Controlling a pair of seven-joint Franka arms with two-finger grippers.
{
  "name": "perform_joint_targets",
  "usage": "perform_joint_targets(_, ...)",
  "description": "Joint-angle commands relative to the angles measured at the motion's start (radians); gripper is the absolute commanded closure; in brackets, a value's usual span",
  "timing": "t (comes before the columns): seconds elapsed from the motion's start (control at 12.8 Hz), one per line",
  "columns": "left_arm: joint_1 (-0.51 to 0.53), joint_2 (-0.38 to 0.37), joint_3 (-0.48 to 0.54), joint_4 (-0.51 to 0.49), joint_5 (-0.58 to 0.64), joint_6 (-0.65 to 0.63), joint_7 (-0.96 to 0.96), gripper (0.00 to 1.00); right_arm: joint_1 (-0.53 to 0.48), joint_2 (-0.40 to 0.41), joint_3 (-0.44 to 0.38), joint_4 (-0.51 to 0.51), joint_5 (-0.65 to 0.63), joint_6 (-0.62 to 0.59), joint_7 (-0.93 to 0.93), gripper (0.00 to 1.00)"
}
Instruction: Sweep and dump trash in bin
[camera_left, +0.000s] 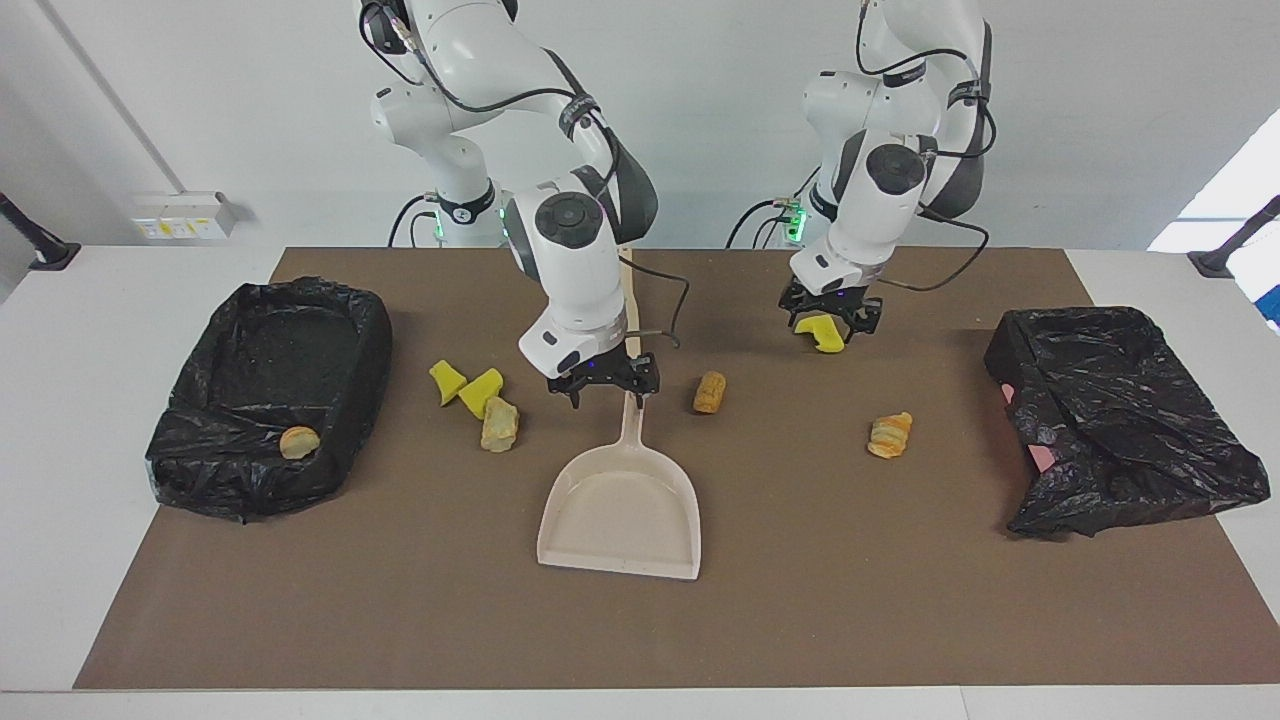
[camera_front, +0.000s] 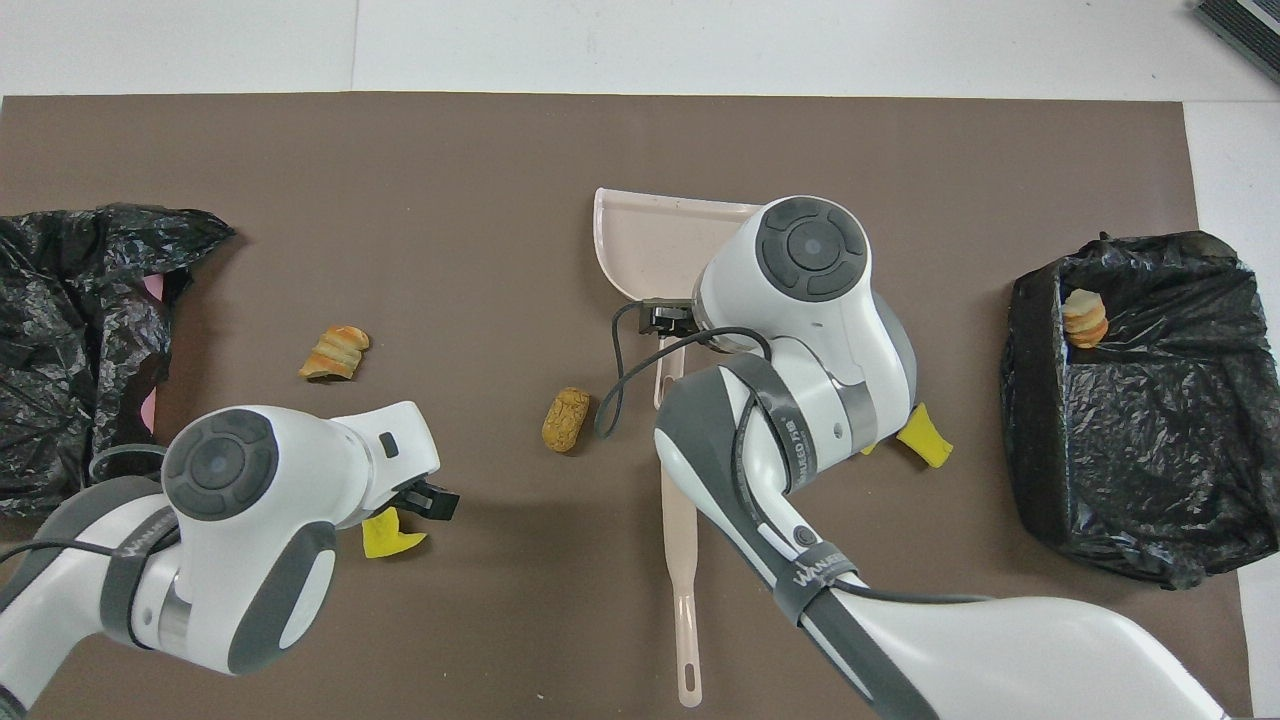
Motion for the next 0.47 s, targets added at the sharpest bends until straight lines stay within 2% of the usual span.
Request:
perform_joint_targets(0.0,-0.12,-0.045,0.015,-0.101,-0.003,0.099,-0.132,0.0,0.017,0.036,0.001,-0.002,0.024,0.03,-0.028,0.0)
perform_joint_targets(0.16,-0.235,-0.039,0.016,-0.136,-0.003,0.169,-0.302,0.0,0.032,0.044,0.001,-0.017,0.03,0.033,-0.046,0.0)
perform_joint_targets(0.39,-0.352,-0.046,0.016,-0.138,-0.003,0.197,-0.449,0.0,0.035,0.061,-0.001,-0.014,0.03,0.079,-0.042,0.0)
